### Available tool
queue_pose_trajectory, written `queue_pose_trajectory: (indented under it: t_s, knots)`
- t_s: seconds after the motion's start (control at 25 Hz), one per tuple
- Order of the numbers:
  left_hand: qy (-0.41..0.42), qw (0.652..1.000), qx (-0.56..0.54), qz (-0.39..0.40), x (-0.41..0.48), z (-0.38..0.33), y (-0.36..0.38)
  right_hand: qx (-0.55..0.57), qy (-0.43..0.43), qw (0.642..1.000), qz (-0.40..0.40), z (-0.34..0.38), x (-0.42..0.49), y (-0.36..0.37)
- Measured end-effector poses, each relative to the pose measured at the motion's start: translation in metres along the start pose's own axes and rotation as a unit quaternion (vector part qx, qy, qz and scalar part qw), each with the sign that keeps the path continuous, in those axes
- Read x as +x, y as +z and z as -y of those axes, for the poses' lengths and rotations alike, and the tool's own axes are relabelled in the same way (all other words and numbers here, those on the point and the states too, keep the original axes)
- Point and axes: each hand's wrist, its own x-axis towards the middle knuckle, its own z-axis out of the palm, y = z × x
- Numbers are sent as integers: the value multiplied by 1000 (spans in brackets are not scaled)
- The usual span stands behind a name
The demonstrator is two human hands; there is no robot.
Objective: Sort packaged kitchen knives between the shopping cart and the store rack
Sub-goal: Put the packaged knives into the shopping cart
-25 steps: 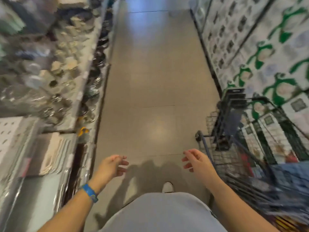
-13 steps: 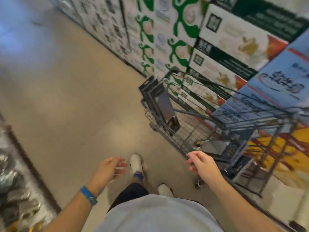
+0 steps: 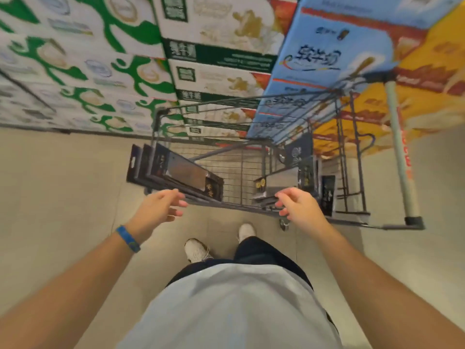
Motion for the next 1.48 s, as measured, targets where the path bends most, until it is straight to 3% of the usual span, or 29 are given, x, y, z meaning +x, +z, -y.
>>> queue_pose_trajectory:
  t_s: [0.08, 0.16, 0.24, 0.36, 0.56, 0.68, 0.76, 0.96, 1.16, 1.48]
  knots:
    - [-18, 999, 28, 20, 13, -12, 11, -12, 21, 999, -26, -7, 3, -10]
    - [-34, 998, 43, 27, 19, -21, 23, -100, 23, 994, -46, -9, 15, -23]
    - [-38, 998, 41, 23, 23, -31, 36, -234, 4, 968, -86, -8, 38, -39]
    - [-36, 999, 40, -2, 26, -54, 49, -319, -41, 939, -122, 0, 79, -71]
    - [-24, 998, 35, -40, 31, -86, 65, -410, 0, 912, -20, 1, 135, -89]
    - [-24, 996, 59, -55, 30, -92, 82, -455, -44, 889, -14, 3, 134, -70]
    - [-28, 995, 78, -53, 28, -92, 94, -449, -85, 889, -1, 9, 134, -56]
    - [-52, 991, 126, -6, 26, -88, 115, -285, -81, 955, 24, -5, 131, -51]
    - [-42, 991, 129, 5, 33, -86, 112, -316, 12, 945, 78, -28, 125, -86]
    - [-17, 992, 121, 35, 41, -89, 85, -264, -41, 959, 92, 37, 117, -93]
